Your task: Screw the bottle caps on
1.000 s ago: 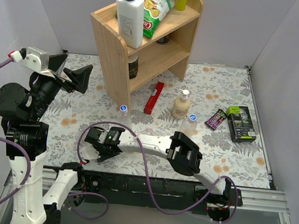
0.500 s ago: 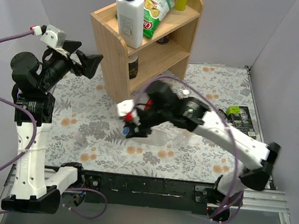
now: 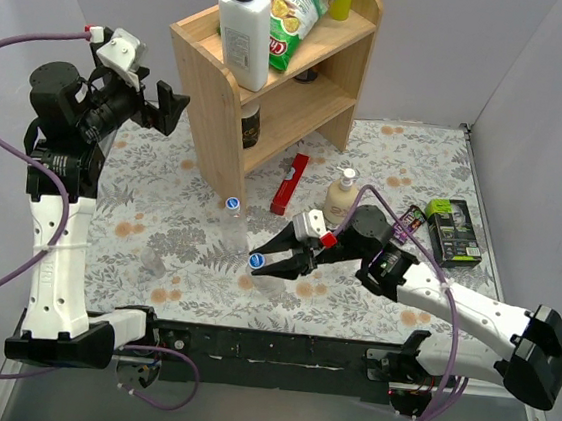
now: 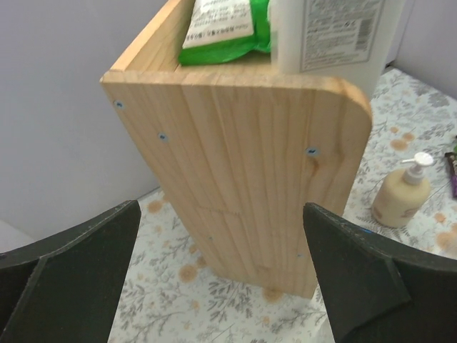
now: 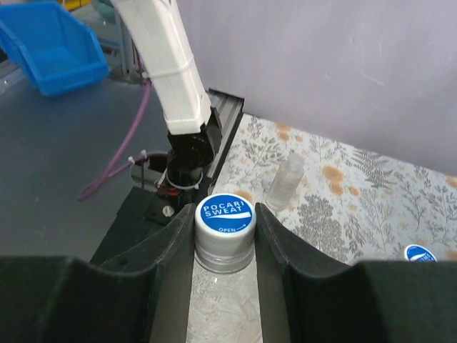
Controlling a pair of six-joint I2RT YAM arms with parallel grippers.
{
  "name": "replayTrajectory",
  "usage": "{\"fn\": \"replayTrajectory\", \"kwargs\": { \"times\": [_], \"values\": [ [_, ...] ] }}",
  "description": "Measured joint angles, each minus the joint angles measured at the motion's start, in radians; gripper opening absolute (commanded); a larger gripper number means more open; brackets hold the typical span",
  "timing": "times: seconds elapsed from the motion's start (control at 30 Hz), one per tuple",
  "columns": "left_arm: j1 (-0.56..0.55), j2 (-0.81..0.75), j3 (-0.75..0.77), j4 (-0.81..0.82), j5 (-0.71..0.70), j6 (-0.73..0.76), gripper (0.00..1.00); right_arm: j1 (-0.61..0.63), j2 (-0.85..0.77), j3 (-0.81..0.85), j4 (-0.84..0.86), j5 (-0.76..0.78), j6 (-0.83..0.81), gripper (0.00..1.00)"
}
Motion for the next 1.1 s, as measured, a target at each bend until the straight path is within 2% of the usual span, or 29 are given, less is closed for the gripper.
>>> {"fn": "replayTrajectory", "kwargs": {
  "times": [0.2, 0.47, 0.63, 0.87, 1.1],
  "values": [
    [0.002, -0.001, -0.030, -0.060, -0.057, 0.075, 0.98, -0.011, 0.053, -0.128, 0.390, 0.031, 0.153, 0.02],
    [0.006, -0.001, -0.040, -0.109, -0.117, 0.132, 0.98, -0.039, 0.176, -0.198, 0.716, 0.027, 0.299, 0.06],
    [0.014, -0.001, -0.071, -0.108, -0.145, 0.154, 0.98, -0.041, 0.218, -0.253, 0.794, 0.027, 0.341, 0.11],
    [0.019, 0.007, -0.106, -0.111, -0.164, 0.164, 0.98, -0.042, 0.248, -0.278, 0.824, -0.005, 0.335, 0.28],
    [0.022, 0.010, -0.145, -0.104, -0.164, 0.165, 0.98, -0.042, 0.275, -0.311, 0.838, -0.055, 0.311, 0.33]
  ]
}}
